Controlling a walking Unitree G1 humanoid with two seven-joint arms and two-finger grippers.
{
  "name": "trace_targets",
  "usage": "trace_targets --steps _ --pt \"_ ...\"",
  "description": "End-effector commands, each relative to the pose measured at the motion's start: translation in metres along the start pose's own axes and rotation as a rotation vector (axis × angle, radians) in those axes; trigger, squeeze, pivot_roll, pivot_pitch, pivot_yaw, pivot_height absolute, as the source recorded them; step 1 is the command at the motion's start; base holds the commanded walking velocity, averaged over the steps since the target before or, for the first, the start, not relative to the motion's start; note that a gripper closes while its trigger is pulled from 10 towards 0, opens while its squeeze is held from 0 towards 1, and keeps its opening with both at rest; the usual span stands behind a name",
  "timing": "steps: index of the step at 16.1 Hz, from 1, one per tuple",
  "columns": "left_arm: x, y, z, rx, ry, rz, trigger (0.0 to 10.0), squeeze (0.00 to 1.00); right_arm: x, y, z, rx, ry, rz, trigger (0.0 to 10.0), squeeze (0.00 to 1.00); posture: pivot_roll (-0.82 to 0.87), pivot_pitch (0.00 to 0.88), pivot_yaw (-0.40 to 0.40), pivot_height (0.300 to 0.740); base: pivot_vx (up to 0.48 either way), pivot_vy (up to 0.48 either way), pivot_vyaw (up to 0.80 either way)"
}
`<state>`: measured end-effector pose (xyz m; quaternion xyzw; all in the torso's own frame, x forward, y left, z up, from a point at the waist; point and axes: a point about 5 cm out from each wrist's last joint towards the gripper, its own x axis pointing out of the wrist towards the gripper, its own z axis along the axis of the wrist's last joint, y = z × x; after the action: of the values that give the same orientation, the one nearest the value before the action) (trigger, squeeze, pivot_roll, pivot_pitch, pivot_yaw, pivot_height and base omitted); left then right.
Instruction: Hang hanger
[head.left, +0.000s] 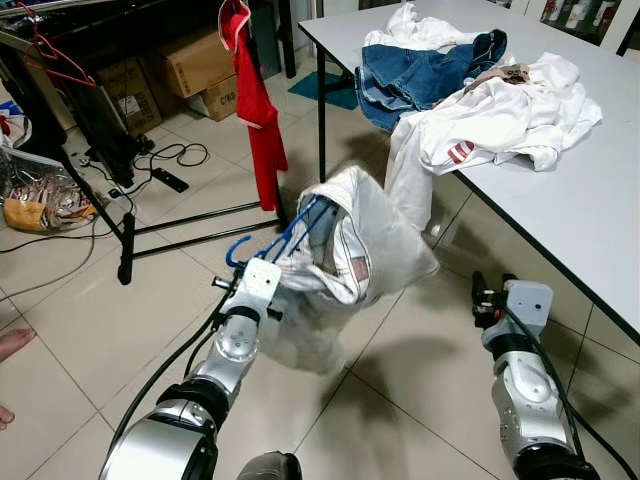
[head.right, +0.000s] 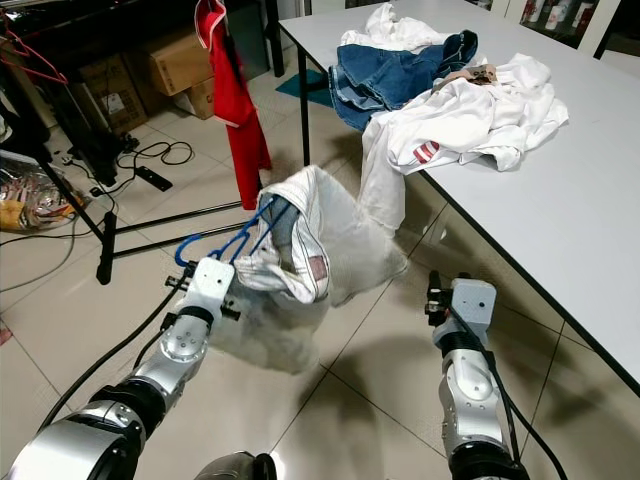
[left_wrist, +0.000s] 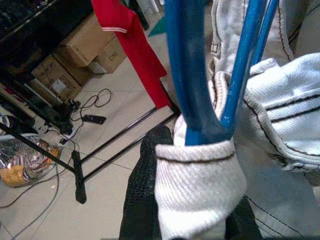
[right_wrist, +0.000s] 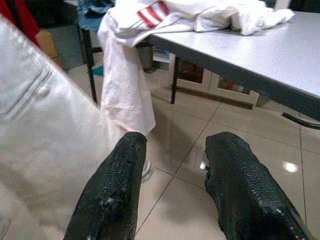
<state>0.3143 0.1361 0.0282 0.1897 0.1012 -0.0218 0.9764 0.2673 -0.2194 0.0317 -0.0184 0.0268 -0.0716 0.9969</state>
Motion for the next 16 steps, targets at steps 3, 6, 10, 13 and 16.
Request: trace_targets --steps 3,6,10,13,16 --pt "0.001 0.014 0.006 -0.136 -0.045 0.094 10.0 0.0 -0.003 0.006 -0.003 -0.016 0.01 0.041 10.0 0.0 -0.03 0.0 0.074 0.74 0.0 0.0 0.0" --pt "-0.002 0.015 -0.001 -0.166 -0.024 0.108 10.0 0.0 -0.005 0.009 -0.003 -0.043 0.01 0.076 10.0 0.0 -0.02 0.0 0.069 0.74 0.0 0.0 0.69" --pt "-0.002 0.014 -0.001 -0.178 -0.019 0.106 10.0 0.0 -0.005 0.014 -0.004 -0.056 0.017 0.102 10.0 0.0 -0.02 0.0 0.068 0.74 0.0 0.0 0.8" --pt "-0.002 0.013 -0.001 -0.178 -0.019 0.099 10.0 0.0 -0.005 0.016 -0.003 -0.061 0.015 0.116 10.0 0.0 -0.02 0.0 0.068 0.74 0.0 0.0 0.78" --pt "-0.003 0.012 -0.001 -0.175 -0.018 0.093 10.0 0.0 -0.005 0.019 -0.003 -0.079 0.014 0.136 10.0 0.0 -0.02 0.0 0.069 0.74 0.0 0.0 0.6"
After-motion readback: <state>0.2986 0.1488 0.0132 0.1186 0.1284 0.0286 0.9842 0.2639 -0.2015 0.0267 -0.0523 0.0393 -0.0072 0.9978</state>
